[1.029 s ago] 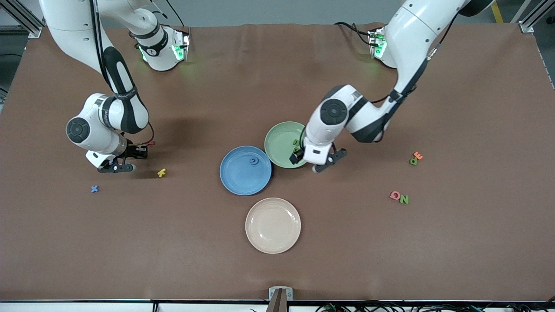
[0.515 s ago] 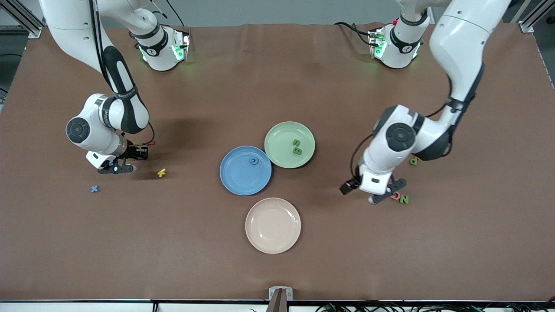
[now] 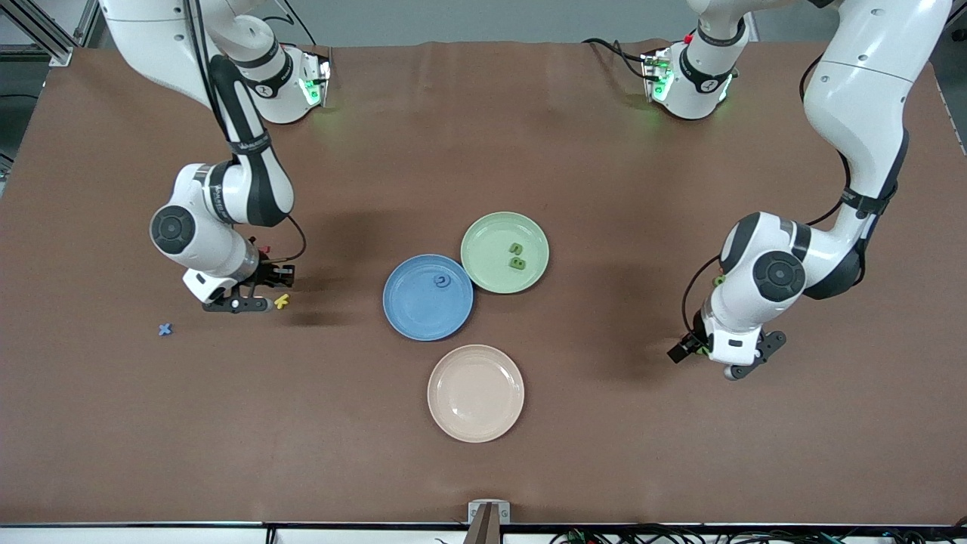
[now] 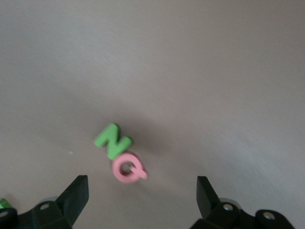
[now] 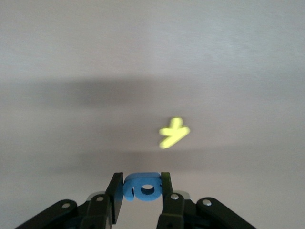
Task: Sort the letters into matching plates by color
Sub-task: 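Place blue a on the blue plate while the left gripper grasps green N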
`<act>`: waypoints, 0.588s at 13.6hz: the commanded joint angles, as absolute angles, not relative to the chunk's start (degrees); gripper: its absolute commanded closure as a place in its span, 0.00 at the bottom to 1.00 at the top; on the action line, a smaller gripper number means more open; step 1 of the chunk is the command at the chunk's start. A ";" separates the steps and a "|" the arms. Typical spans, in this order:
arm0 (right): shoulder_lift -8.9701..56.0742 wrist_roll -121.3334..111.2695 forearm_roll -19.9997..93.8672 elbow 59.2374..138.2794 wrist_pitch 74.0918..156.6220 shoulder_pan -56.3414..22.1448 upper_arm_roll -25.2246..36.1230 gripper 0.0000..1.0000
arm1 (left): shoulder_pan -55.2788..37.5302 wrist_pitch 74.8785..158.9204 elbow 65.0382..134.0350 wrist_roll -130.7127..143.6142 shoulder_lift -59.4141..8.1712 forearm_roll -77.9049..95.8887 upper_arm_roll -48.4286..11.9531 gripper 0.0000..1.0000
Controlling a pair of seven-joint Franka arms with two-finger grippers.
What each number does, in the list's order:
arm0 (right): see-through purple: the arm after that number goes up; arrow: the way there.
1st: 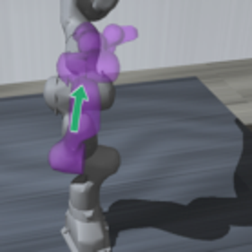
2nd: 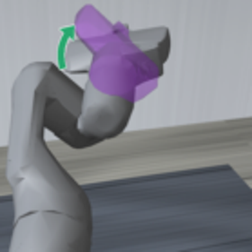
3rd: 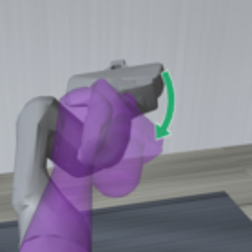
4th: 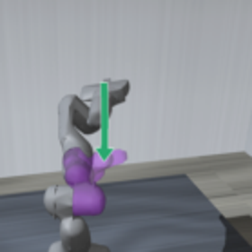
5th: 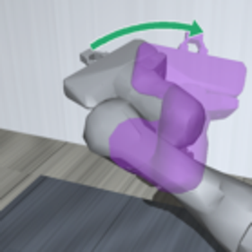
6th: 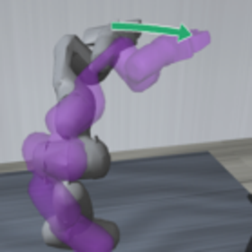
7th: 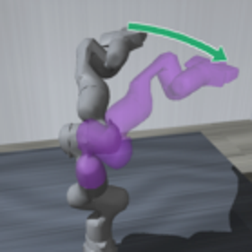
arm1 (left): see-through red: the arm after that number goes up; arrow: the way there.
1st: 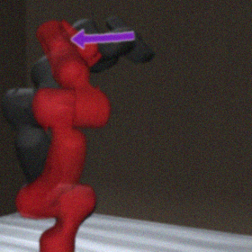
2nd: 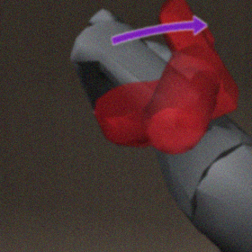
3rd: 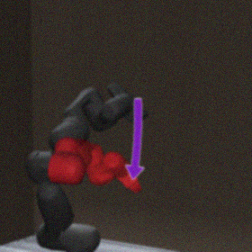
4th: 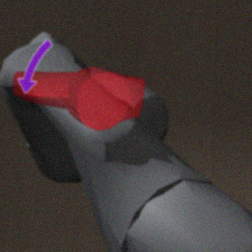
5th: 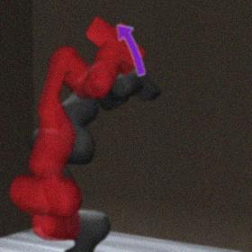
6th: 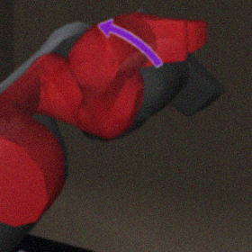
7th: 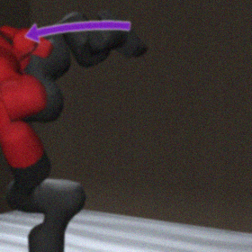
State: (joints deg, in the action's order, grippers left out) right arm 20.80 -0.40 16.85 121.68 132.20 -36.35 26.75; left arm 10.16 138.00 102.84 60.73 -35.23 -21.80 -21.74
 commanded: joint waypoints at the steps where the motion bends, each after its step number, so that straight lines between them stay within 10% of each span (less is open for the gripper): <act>1: 21.00 8.22 17.23 113.49 123.42 -39.88 26.98 0.77 | 10.11 137.55 102.13 64.50 -35.77 -22.76 -19.61 0.00; 8: 29.42 35.92 17.75 104.26 123.31 -53.78 26.81 0.78 | 10.02 137.72 101.78 77.94 -37.70 -22.76 -17.58 0.14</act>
State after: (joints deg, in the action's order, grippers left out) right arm 24.55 31.62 16.85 108.88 123.58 -52.25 26.16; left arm 10.29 138.00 102.73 74.38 -37.35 -21.80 -18.18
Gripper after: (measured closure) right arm 0.634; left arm 0.084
